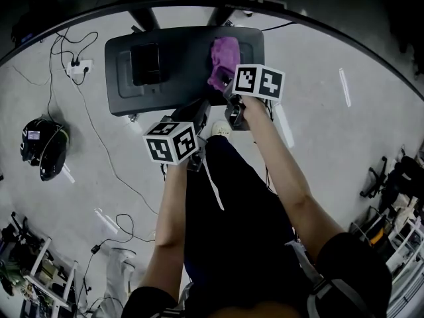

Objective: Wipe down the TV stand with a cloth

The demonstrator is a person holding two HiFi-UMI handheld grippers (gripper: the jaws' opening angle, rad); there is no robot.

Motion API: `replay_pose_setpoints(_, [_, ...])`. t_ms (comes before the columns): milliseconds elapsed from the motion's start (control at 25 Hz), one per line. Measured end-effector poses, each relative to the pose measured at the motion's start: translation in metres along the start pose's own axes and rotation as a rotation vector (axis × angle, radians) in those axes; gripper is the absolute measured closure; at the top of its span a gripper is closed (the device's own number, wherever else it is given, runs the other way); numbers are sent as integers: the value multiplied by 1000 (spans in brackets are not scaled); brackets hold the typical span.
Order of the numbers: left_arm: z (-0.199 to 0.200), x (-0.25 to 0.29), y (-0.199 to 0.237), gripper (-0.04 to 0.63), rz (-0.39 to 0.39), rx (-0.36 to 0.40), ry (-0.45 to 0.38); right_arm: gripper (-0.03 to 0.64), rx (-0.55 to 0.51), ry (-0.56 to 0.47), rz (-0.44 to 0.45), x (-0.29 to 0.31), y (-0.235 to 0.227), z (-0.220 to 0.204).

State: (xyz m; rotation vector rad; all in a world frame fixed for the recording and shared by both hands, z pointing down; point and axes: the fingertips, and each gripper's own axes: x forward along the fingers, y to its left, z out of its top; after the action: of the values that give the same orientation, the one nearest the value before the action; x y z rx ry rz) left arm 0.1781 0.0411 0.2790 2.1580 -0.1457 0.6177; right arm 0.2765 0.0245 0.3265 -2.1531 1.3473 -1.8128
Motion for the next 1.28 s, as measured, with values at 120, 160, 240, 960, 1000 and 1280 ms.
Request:
replay_pose_setpoints(120, [-4,10,-9,588,-2,-4,-5,528,1,-3,-8,-8,-16,4])
replay_pose_setpoints(160, [-6,14,-12,589,-3,-5,-5,528,2,-3,-9,-12,-22,5])
replay_pose_setpoints(240, [-10,21,-18,589,-6,-5,-5,528,3,-7,-12,-18,-33,7])
replay_pose_setpoints(960, [-28,64,-53,589,-27,-8,-4,528,40,-41,-79,-60,-111,24])
replay_pose_setpoints(1000, [-30,64,-55,589,-32,-11,-1,528,46,-43,-88,-62,-114,23])
replay_pose_setpoints(1280, [-32,49,-44,588,-39,-19,5,528,31,-74,-136,-71,-104,14])
